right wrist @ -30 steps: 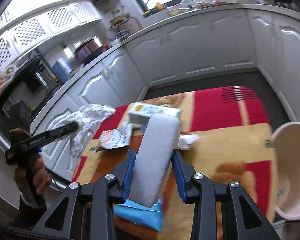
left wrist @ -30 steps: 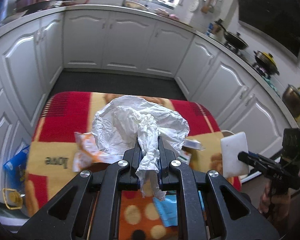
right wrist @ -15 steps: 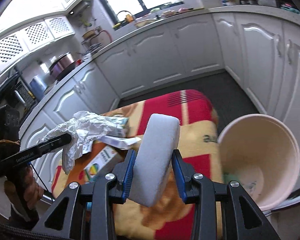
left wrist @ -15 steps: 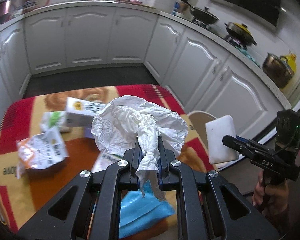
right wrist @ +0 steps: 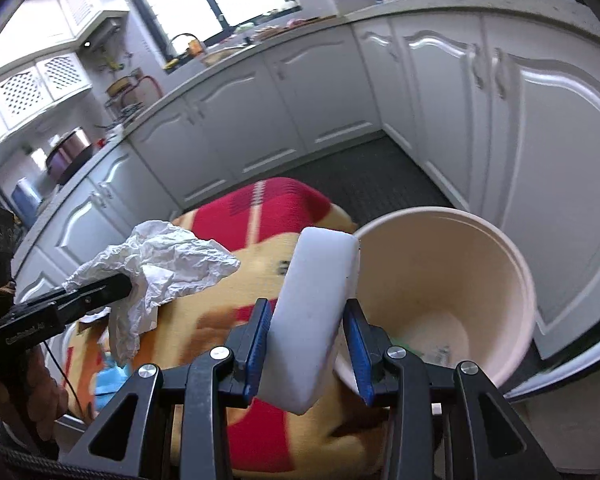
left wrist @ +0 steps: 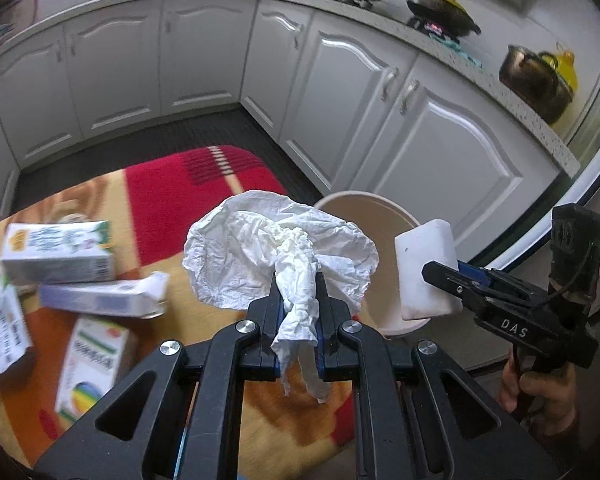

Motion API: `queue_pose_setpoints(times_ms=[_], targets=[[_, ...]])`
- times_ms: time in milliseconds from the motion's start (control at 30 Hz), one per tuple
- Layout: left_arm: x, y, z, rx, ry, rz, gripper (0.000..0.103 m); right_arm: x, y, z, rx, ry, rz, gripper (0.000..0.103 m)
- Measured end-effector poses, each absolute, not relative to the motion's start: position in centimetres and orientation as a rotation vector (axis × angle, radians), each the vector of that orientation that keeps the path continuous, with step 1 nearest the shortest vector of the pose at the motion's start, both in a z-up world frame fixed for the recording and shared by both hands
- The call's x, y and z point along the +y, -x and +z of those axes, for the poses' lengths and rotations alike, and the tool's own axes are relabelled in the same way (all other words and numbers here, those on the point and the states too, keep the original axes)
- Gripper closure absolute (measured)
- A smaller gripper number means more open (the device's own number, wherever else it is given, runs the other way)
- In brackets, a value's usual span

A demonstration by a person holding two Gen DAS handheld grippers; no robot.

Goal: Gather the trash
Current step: 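Carry tissue and sponge to the beige bucket and release both inside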

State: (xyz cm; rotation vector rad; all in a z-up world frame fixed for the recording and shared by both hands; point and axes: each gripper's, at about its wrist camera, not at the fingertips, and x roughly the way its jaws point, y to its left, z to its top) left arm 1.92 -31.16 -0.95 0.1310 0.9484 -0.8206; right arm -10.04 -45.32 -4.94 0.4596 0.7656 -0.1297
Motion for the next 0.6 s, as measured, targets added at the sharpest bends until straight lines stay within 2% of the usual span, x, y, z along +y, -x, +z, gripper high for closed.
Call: queue_pose_setpoints(times_ms=[600], targets=[[-41.5,-2.6,-5.7,1.06,-0.196,-0.842,0.094,-52.5,11.3,-11.7,0.844,-0.563,-0.286,0.067]])
